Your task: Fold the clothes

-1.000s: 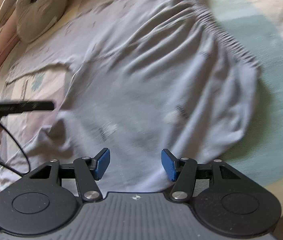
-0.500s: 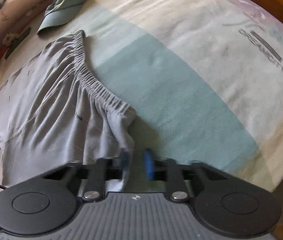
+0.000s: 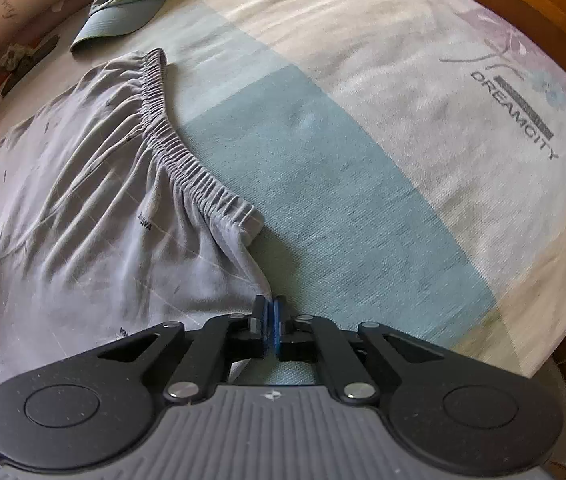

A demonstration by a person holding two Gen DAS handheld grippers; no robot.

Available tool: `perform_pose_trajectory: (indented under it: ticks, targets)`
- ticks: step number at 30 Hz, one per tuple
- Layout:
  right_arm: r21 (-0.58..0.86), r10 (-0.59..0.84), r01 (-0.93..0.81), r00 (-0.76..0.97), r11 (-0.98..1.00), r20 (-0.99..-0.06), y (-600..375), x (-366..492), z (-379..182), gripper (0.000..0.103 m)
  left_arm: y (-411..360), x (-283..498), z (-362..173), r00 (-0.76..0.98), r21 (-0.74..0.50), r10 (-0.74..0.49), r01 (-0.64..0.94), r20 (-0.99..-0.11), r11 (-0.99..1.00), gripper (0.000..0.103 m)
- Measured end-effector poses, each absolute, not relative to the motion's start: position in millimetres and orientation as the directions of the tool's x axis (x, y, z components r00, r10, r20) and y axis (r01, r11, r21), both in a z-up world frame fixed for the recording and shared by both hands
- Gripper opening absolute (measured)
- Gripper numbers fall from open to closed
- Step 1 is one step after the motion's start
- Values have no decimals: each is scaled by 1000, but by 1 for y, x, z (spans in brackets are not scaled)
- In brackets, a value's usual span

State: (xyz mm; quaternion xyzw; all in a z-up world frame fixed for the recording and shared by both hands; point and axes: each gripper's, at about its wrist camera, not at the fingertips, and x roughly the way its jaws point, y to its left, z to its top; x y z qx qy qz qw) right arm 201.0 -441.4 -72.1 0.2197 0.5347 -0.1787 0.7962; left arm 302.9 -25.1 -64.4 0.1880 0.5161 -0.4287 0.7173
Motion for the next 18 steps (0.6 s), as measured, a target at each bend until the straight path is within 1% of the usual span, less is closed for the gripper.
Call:
perform_pose_trajectory:
  ticks: [1,2,4,5,7,8,10,12,14,15,17,18]
  targets:
    - [152,-55,516,363,843,-930,-440,201,-71,7,-19,306,-62,89,-202,-425,781,-901,591,3]
    - [147,-59,517,361,843,-931,-440,200,-69,11,-14,307,-60,99,-196,-412,764,-906,614,4]
    - [135,-73,515,363,846,-929,-437,199,-63,15,-5,306,-56,142,-144,-368,748,-919,648,4]
    - [136,-76,507,375,851,-924,-434,199,-57,15,0,308,-53,148,-148,-368,732,-918,665,4]
    - [134,-84,486,400,864,-913,-427,200,-45,15,9,316,-45,153,-196,-403,688,-902,698,5]
    - [128,-84,457,415,880,-906,-420,203,-39,15,11,320,-43,148,-220,-421,674,-895,705,11]
    - [152,-26,357,447,922,-894,-399,215,-29,15,7,322,-45,145,-233,-435,675,-889,700,17]
    - [176,49,231,469,957,-882,-373,230,-22,16,-1,319,-50,136,-222,-428,694,-893,684,18]
    - [204,153,58,473,977,-867,-339,251,-20,21,-6,315,-54,130,-216,-425,709,-896,671,18]
    - [207,201,-39,473,977,-858,-321,261,-19,22,-6,312,-54,131,-217,-430,712,-893,668,19]
    - [206,293,-231,459,951,-839,-284,281,-19,28,-3,306,-56,127,-228,-434,704,-892,673,19]
    - [193,331,-328,445,925,-832,-267,288,-21,29,1,302,-57,125,-231,-432,697,-893,679,19]
